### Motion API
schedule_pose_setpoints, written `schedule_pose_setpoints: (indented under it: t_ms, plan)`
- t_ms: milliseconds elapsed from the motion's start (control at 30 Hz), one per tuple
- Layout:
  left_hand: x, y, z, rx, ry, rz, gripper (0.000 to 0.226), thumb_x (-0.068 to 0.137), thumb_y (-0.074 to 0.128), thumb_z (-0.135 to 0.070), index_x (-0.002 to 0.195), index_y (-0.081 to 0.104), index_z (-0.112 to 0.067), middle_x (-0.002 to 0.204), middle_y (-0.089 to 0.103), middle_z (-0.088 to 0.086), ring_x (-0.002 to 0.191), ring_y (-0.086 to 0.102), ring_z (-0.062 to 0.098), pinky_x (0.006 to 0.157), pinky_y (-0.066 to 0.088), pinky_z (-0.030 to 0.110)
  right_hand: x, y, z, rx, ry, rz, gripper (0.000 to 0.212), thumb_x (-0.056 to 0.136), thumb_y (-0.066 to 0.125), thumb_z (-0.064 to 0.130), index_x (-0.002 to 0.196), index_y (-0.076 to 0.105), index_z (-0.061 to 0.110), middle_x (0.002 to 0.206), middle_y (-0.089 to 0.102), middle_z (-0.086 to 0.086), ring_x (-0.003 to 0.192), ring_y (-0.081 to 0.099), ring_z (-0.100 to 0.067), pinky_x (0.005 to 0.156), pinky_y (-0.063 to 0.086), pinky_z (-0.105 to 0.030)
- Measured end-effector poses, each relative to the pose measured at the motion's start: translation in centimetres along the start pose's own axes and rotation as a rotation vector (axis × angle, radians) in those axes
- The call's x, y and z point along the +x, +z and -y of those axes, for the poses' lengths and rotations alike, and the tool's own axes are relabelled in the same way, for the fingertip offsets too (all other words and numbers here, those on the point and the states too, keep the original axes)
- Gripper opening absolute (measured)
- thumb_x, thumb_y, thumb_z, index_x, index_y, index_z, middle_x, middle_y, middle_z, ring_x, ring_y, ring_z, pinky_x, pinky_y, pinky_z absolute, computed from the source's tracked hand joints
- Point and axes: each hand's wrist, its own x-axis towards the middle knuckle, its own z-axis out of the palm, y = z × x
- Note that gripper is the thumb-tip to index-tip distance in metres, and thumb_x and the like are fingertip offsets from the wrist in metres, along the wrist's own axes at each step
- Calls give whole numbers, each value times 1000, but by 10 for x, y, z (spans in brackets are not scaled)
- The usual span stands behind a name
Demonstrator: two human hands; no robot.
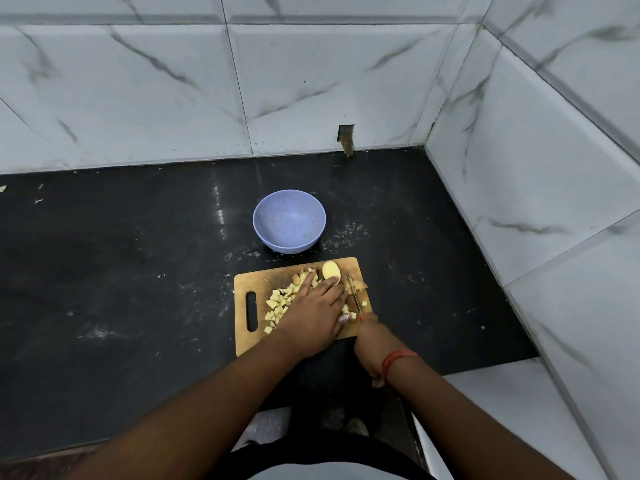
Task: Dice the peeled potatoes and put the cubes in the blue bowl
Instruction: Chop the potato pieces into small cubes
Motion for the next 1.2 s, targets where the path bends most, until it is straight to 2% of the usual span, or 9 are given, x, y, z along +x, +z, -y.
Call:
schedule_pose_setpoints:
  t_ms: [100,167,300,433,600,700,800,1033,1200]
  plan:
    - [1,1,0,14,-4,1,59,103,32,-49,148,47,-14,147,51,1,147,31,20,124,6,52,3,-6,-1,-57,-168,-42,42,98,41,9,139,40,2,136,49,-21,123,50,-38,95,48,-41]
    - [0,0,0,27,-7,11,60,103,30,-50,148,47,-14,148,50,1,147,31,20,124,4,52,3,-7,-2,-75,-188,-43,40,98,41,9,137,44,0,136,50,-21,123,50,-37,100,46,-38]
    - [0,-6,-4,40,-18,58,63,103,26,-50,152,39,-13,152,44,3,150,24,21,124,-2,52,-3,-3,-5,-94,-13,45,50,96,52,12,139,29,3,131,53,-19,116,57,-33,66,51,-40]
    - [1,-10,-7,42,-34,86,63,105,24,-51,155,33,-13,157,37,2,152,17,20,124,-2,52,-10,11,-41,-148,-136,18,33,98,43,12,130,38,3,123,59,-16,110,61,-27,86,46,-33]
    - [1,-9,-7,-6,-46,57,64,104,22,-53,152,40,-14,157,39,3,152,19,19,125,-1,47,-17,15,-75,165,-271,22,20,101,40,30,107,48,12,99,62,-11,85,61,-23,78,47,-34]
    - [2,-6,-8,0,1,-23,62,102,28,-50,145,50,-12,154,44,7,150,26,22,126,2,43,-27,7,-86,469,-289,22,19,99,42,36,96,47,18,73,57,-8,57,53,-19,63,47,-43]
    - [16,-3,-20,35,106,-42,59,102,32,-48,144,50,-11,154,43,11,149,29,25,125,10,45,-36,-9,-89,762,-293,57,23,103,41,30,92,43,10,53,46,-7,38,42,-19,43,42,-33]
    - [36,4,-32,235,107,128,72,105,16,-55,158,23,-8,167,17,13,155,10,28,125,-3,48,-27,-32,-96,810,-370,60,21,104,40,24,98,42,5,51,41,-8,34,38,-19,39,43,-32]
    - [9,8,-19,243,70,87,71,105,18,-54,154,33,-5,164,26,14,153,21,28,124,-6,43,-17,-39,-102,779,-409,100,18,104,41,27,91,44,14,50,42,-7,36,40,-19,42,45,-33]
